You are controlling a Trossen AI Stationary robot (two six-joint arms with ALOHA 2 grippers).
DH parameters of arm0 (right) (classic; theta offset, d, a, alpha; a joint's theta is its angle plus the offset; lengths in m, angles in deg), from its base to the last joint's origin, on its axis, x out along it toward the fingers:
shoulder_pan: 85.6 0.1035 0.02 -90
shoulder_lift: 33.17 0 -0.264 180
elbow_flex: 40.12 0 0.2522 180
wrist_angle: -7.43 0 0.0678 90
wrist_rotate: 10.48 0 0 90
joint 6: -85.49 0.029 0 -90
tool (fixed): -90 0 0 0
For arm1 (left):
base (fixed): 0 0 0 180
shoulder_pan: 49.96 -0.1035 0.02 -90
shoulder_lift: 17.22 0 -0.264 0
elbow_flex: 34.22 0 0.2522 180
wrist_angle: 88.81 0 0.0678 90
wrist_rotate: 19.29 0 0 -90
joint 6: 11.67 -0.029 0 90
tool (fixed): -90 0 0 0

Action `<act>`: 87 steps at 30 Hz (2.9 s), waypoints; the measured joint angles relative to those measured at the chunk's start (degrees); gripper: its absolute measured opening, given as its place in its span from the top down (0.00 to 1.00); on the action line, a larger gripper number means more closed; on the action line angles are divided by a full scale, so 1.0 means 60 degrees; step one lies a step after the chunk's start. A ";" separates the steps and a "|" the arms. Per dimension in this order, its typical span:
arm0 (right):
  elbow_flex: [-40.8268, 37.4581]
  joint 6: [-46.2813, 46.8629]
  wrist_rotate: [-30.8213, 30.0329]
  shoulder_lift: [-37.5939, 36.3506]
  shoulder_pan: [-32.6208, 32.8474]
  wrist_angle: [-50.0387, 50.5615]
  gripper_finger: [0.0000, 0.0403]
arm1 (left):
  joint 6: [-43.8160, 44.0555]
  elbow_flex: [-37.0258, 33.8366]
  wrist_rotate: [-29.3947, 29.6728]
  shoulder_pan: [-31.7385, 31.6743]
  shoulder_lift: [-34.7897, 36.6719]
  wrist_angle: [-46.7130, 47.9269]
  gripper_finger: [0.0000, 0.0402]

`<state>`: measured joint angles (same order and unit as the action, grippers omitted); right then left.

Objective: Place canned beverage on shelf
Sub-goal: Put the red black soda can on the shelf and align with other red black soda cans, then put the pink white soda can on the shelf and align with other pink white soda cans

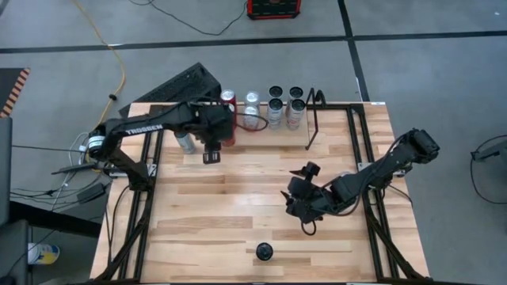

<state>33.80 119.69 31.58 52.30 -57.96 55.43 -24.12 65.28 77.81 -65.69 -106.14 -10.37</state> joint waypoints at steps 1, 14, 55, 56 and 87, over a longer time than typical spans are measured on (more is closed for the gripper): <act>0.0000 0.0077 -0.0001 0.0000 0.0053 0.0000 0.06 | -0.0079 -0.0170 -0.0036 -0.0012 0.0000 -0.0017 0.88; 0.0000 0.0258 -0.0027 0.0000 0.0171 -0.0004 0.06 | -0.0788 -0.1198 -0.0273 -0.0583 -0.0011 -0.1701 1.00; 0.0007 0.0622 0.0213 0.0000 0.0224 -0.0167 0.06 | 0.0706 -0.1521 -0.0085 0.0050 0.3072 -0.0716 1.00; 0.0007 0.0730 0.0287 0.0000 0.0172 -0.0206 0.06 | 0.0931 -0.1609 0.0099 0.0170 0.3391 -0.0610 1.00; 0.2130 -0.3494 0.1724 0.1429 0.2349 -0.5901 0.06 | 0.2988 -0.8814 -0.1520 0.3551 0.8954 -0.8471 1.00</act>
<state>46.57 98.73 41.93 60.87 -43.87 20.03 -6.19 12.39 68.70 -44.38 -52.42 -61.19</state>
